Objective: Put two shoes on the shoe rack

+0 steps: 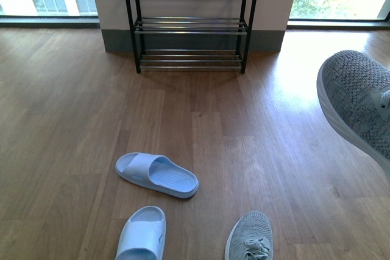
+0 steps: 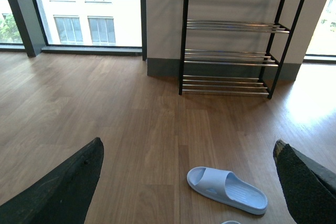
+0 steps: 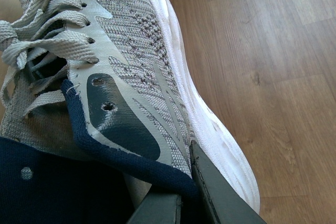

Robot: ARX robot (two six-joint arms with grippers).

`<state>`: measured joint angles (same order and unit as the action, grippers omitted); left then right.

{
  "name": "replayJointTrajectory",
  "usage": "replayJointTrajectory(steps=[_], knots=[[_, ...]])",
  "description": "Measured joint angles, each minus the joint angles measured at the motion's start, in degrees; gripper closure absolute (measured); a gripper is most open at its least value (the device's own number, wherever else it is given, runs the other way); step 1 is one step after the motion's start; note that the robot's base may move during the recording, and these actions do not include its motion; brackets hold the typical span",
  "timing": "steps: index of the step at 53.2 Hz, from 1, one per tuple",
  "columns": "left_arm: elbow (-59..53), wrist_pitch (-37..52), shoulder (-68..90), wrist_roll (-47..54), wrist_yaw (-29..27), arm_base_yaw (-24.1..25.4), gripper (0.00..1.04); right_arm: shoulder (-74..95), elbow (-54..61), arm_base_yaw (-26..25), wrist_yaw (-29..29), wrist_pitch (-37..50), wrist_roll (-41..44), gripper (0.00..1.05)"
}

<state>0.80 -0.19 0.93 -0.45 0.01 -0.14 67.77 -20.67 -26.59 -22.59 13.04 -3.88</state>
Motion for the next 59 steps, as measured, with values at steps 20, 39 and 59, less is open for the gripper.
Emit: replayJointTrajectory(steps=[20,39,59], knots=[[0.0,0.0,0.0,0.0,-0.17,0.0,0.09,0.0,0.0,0.07,-0.61,0.0,0.24,1.04],[0.0,0.15,0.0,0.0,-0.04,0.0,0.09,0.0,0.07,0.0,-0.15,0.02,0.26,1.04],[0.0,0.17,0.0,0.04,0.02,0.0,0.09,0.0,0.11,-0.31,0.04,0.02,0.26,1.04]])
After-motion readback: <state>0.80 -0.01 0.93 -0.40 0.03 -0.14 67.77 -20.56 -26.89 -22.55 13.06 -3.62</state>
